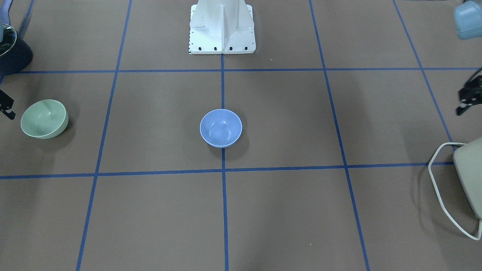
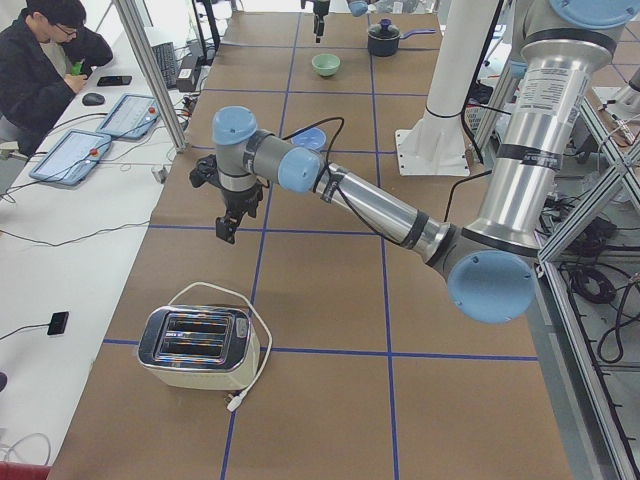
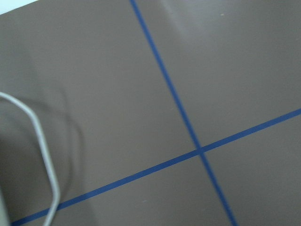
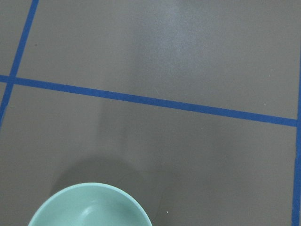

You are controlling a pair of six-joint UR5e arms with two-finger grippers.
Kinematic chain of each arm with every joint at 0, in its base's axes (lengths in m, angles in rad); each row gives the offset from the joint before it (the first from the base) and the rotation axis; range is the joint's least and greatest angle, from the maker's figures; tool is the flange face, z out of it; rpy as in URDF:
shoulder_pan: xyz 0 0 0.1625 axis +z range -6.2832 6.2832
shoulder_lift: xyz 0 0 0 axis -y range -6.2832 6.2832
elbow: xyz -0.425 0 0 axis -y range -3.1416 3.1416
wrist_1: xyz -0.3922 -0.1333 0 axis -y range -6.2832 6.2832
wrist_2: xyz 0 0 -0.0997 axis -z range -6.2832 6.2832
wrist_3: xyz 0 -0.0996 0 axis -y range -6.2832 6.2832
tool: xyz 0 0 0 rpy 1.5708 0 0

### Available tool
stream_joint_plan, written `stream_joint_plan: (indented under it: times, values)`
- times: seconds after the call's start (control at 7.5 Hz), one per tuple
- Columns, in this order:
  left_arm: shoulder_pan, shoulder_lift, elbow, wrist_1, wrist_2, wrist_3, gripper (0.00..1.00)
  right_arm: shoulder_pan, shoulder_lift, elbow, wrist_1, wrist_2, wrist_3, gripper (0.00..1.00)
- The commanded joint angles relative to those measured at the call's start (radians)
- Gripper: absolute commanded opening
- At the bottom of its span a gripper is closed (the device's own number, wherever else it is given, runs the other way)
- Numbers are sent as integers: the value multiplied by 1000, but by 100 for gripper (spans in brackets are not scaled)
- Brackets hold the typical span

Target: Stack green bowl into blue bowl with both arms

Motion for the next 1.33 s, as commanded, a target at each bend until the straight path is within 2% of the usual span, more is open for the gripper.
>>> stream_joint_plan:
  times: [0.0,0.13,0.4,0.8,1.2]
  values:
    - [-251,27,126,127,-8,412,98,-68,10,-17,0,-22,3,81]
    - [-276,50,173,107,2,525,98,-90,12,-29,0,-24,1,74]
    - [-307,72,178,95,-1,563,98,-96,10,-54,3,-29,-2,59]
    - [-327,72,175,91,-2,562,98,-118,6,-72,3,-30,0,23]
    - [-329,73,175,91,-2,556,98,-135,6,-85,3,-30,0,21]
